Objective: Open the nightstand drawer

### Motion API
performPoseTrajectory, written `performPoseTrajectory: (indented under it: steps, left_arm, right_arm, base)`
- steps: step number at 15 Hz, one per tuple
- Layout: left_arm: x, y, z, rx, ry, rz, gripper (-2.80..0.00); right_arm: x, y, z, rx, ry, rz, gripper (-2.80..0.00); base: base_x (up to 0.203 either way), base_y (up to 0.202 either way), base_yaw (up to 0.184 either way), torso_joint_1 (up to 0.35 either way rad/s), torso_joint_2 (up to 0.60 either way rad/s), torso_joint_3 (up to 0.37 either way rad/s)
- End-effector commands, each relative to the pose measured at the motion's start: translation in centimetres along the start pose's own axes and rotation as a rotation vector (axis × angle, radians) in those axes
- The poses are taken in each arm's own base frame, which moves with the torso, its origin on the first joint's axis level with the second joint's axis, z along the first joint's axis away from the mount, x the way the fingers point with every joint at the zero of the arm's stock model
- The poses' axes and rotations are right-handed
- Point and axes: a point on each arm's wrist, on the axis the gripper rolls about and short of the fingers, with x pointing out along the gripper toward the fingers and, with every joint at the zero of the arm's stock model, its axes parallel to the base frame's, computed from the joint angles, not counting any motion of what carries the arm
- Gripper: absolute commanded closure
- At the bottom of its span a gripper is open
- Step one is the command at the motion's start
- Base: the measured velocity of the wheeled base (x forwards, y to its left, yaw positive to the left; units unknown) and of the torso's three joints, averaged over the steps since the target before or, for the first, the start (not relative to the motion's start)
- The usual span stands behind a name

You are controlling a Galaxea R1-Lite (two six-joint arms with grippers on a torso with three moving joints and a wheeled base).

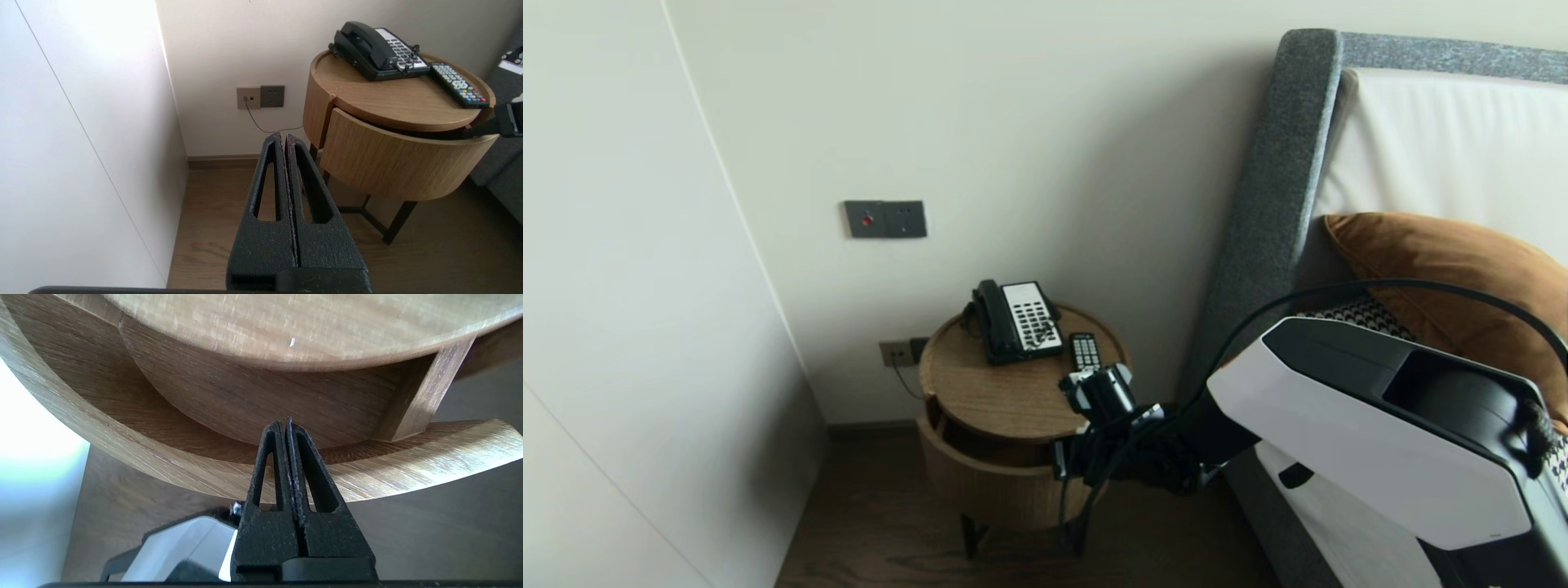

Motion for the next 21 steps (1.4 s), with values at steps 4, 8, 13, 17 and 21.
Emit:
performPoseTrajectory:
  steps: [4,8,13,17,21]
  left_arm:
    - [0.0,0.0,0.0,0.0,-0.001,0.0,0.0]
    - [0.0,0.0,0.0,0.0,-0.001,0.0,0.0]
    - [0.0,0.0,0.0,0.0,-0.002,0.0,0.0]
    - [0.0,0.0,0.0,0.0,0.0,0.0,0.0]
    - [0.0,0.0,0.0,0.0,0.0,0.0,0.0]
  right_arm:
    - [-1.6,0.3,-0.5,-0.001,0.004,0.008,0.0]
    - [-1.6,0.5,-2.1,-0.014,0.004,0.024,0.0]
    - [-1.6,1.2,-3.1,-0.032,0.016,0.04,0.0]
    - [-1.6,1.5,-3.6,-0.047,0.027,0.043,0.0]
    - [-1.8,1.8,-4.2,-0.061,0.048,0.051,0.0]
  base:
    - [0.0,0.0,0.0,0.0,0.0,0.0]
    - [0.0,0.0,0.0,0.0,0.0,0.0]
    - [0.0,0.0,0.0,0.0,0.0,0.0]
    - [0.0,0.0,0.0,0.0,0.0,0.0]
    - [0.0,0.0,0.0,0.0,0.0,0.0]
